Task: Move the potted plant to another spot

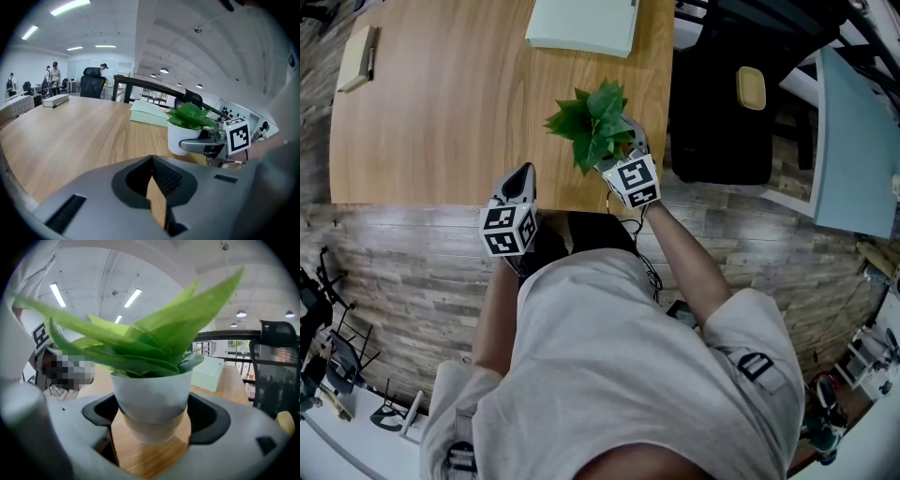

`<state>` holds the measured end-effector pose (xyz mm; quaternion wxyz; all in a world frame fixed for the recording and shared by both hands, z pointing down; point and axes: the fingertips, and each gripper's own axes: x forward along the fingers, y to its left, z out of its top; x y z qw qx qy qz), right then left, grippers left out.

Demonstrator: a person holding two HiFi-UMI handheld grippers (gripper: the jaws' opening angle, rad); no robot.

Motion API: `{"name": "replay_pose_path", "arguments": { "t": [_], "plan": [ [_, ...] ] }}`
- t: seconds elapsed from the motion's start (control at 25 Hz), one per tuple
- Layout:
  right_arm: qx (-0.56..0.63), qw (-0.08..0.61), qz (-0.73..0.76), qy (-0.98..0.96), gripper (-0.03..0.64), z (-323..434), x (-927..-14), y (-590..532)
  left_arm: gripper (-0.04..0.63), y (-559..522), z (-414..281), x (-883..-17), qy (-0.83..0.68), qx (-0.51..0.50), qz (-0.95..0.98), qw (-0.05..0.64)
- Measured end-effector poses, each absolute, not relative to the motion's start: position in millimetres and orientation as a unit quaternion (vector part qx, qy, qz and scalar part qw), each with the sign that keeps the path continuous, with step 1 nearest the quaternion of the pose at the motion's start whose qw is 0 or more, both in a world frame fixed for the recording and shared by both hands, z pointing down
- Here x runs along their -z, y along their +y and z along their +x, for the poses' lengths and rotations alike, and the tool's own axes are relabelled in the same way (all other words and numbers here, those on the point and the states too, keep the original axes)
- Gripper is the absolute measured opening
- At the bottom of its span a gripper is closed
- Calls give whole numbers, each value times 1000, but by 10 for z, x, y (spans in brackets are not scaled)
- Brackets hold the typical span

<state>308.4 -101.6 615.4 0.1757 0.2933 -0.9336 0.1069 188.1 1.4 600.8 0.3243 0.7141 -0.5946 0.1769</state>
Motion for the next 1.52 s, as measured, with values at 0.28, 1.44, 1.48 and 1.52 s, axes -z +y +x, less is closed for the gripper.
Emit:
{"name": "replay_pose_path", "arguments": {
  "t": [0.28,1.44,1.48,1.52],
  "plan": [
    [-98,145,297,-939,462,3027,-5801,-1064,12,-80,1837,-5850,-601,-158,721,307],
    [-25,49,357,-932,462,2750,-3970,-1238,12,-543,1239,-4439,-610,-72,772,163],
    [-25,47,359,-932,462,2745,-3939,-1217,12,-527,1216,-4405,-610,-70,773,161],
    [-24,46,362,-931,462,2738,-3913,-1195,12,-509,1190,-4375,-610,-67,774,159]
  ]
}}
